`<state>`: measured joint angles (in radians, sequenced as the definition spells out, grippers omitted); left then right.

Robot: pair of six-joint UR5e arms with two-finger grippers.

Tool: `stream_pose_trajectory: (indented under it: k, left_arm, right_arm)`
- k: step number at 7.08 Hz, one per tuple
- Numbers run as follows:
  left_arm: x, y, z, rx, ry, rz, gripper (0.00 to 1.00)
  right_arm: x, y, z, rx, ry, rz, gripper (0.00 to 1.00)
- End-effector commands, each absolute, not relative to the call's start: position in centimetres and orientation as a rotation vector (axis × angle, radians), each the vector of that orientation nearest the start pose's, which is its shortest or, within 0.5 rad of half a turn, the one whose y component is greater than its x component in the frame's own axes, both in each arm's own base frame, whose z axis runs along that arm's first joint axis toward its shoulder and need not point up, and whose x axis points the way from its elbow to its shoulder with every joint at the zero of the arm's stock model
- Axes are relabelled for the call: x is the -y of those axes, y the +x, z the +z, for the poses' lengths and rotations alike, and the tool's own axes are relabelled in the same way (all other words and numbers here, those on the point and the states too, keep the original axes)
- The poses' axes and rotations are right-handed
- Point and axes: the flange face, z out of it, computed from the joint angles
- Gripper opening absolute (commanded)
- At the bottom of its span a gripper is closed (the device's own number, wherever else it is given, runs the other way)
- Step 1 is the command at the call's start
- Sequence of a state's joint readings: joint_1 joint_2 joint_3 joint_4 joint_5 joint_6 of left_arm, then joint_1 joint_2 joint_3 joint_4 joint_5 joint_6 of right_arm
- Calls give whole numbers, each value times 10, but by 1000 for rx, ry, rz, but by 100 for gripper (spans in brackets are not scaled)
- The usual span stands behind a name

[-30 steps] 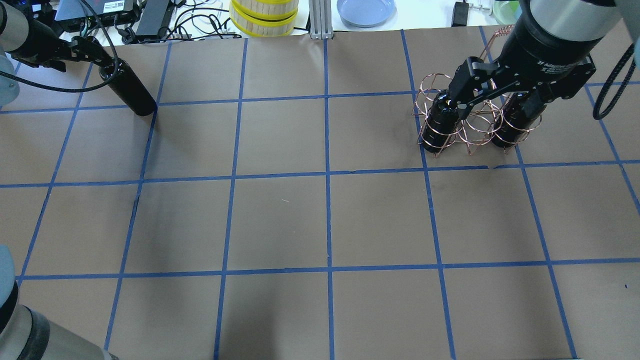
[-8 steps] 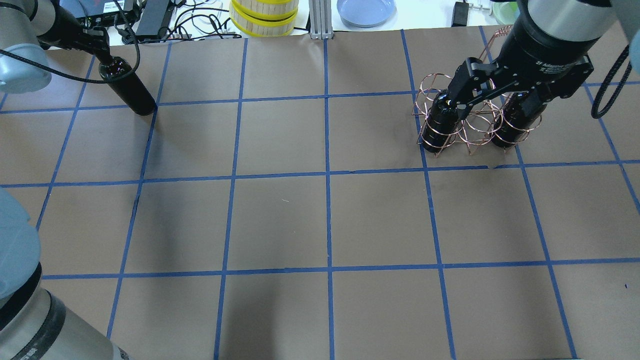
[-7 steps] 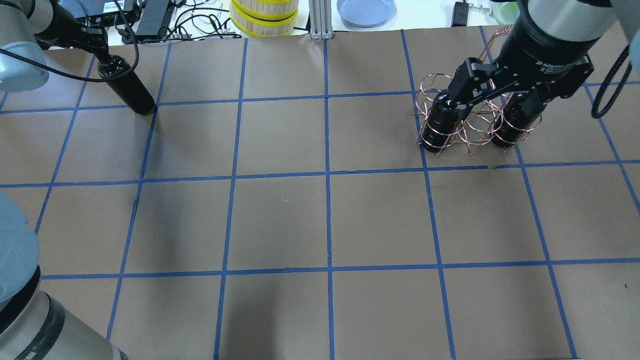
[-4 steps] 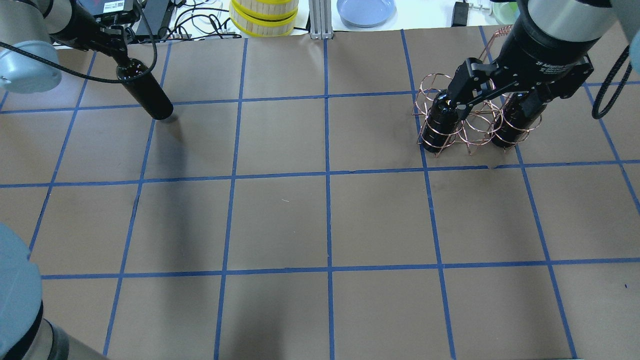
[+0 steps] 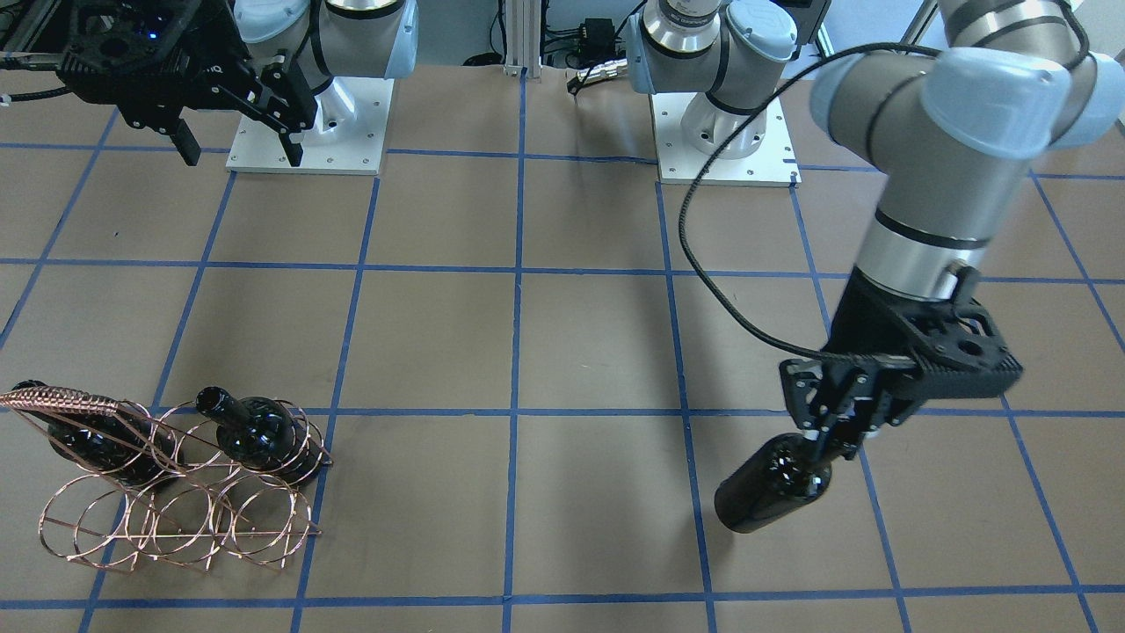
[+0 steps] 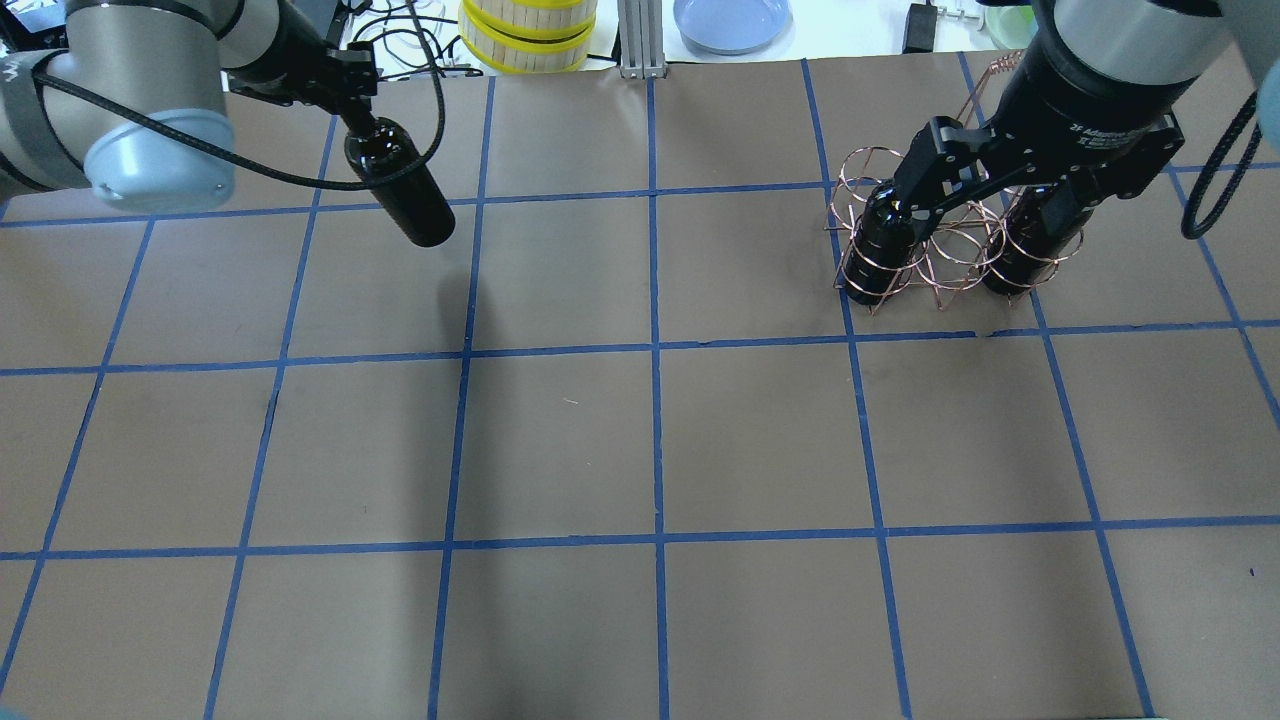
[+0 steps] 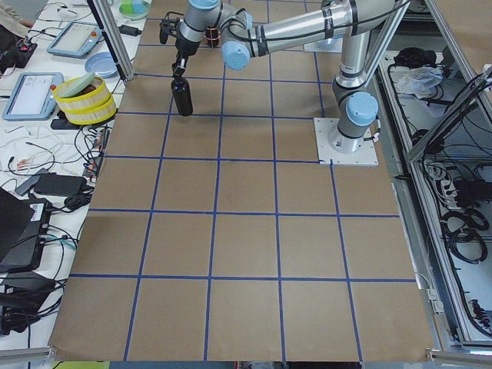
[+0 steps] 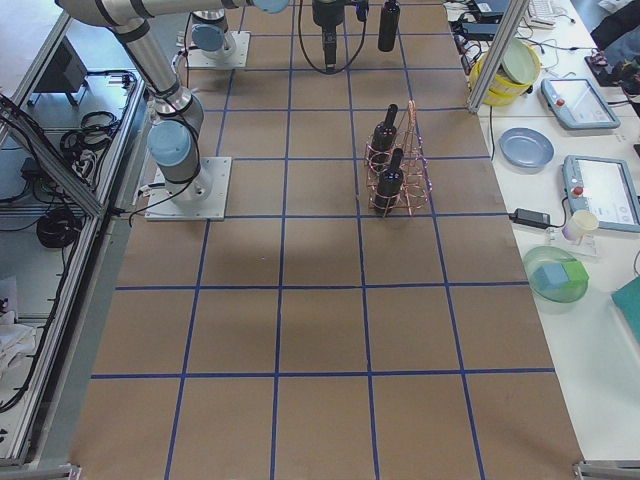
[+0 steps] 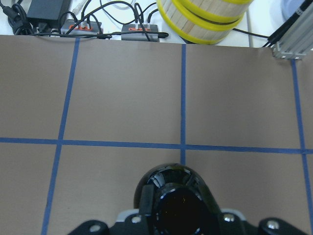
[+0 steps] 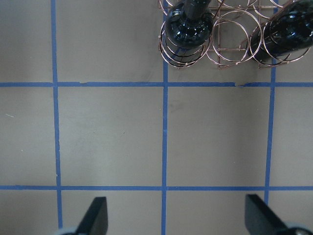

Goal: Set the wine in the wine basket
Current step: 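Carry the upright bottle with the left gripper toward the table center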

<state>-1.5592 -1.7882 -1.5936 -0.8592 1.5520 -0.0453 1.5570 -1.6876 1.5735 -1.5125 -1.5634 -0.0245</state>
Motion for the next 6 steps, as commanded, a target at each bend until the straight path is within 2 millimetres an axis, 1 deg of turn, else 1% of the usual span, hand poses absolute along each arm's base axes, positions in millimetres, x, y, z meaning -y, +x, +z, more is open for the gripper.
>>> stream_pose_trajectory:
  k: [1,2,3,4,5,6]
  left_arm:
    - [561,-257,431,-3009,-56,-741,0]
    - [551,-280,427,-3030,-58,-743,0]
    - [540,-303,426,-3091,-60,-738,0]
    - [534,-314,418,-3114,-91,-716,0]
    - [525,-321,402,-3126,-73,-671,0]
    - [516,-327,395,-3133,-64,-686,0]
  right_arm:
    - [447,128,535,-3132,-17,-87,100]
    - [447,128,536,-3134,-17,-89,100]
    - [446,128,536,-3134,-17,-92,100]
    - [446,128,536,-3132,-17,-89,100]
    - [445,128,536,-3134,-17,-89,100]
    - [445,128,536,-3132,-17,-89,100]
